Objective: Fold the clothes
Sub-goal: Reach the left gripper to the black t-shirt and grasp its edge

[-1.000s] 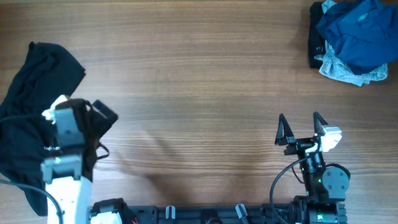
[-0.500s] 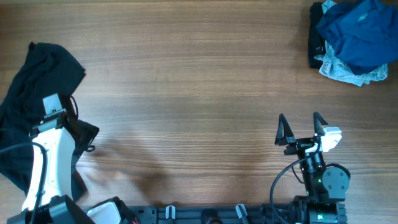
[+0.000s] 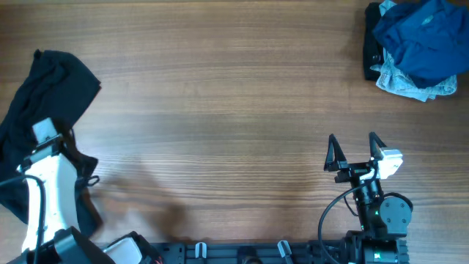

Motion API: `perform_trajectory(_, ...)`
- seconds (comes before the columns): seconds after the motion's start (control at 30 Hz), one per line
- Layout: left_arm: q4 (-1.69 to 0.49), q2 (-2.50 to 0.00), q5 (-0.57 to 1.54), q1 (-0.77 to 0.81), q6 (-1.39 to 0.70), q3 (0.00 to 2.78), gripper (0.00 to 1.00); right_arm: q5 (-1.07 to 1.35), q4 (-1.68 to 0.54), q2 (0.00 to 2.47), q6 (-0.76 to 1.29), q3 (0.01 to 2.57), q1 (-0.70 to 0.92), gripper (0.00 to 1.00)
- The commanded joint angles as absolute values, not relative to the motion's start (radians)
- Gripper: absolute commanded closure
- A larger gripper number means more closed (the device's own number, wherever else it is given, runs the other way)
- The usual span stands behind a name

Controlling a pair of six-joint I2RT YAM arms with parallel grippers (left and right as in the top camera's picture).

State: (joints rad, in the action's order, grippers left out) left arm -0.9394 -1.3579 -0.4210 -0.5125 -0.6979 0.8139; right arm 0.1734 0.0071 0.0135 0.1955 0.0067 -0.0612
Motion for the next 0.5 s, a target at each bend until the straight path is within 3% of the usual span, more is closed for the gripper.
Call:
perform_trajectory(0.0, -0.939, -1.365, -0.41, -0.557, -0.711, 0.815, 0.0, 0.153, 0.012, 0.007, 0.184, 0.005, -0.058, 0.0)
perform_trajectory(0.27, -0.889, -1.382, -0.327, -0.559, -0.659, 0.733, 0.04, 0.153, 0.012, 0.007, 0.184, 0.005, -0.058, 0.0)
perform_trajectory(0.47, -0.869, -1.39, -0.258, -0.559, -0.662, 0.732, 0.0, 0.153, 0.012, 0.007, 0.184, 0.005, -0.058, 0.0)
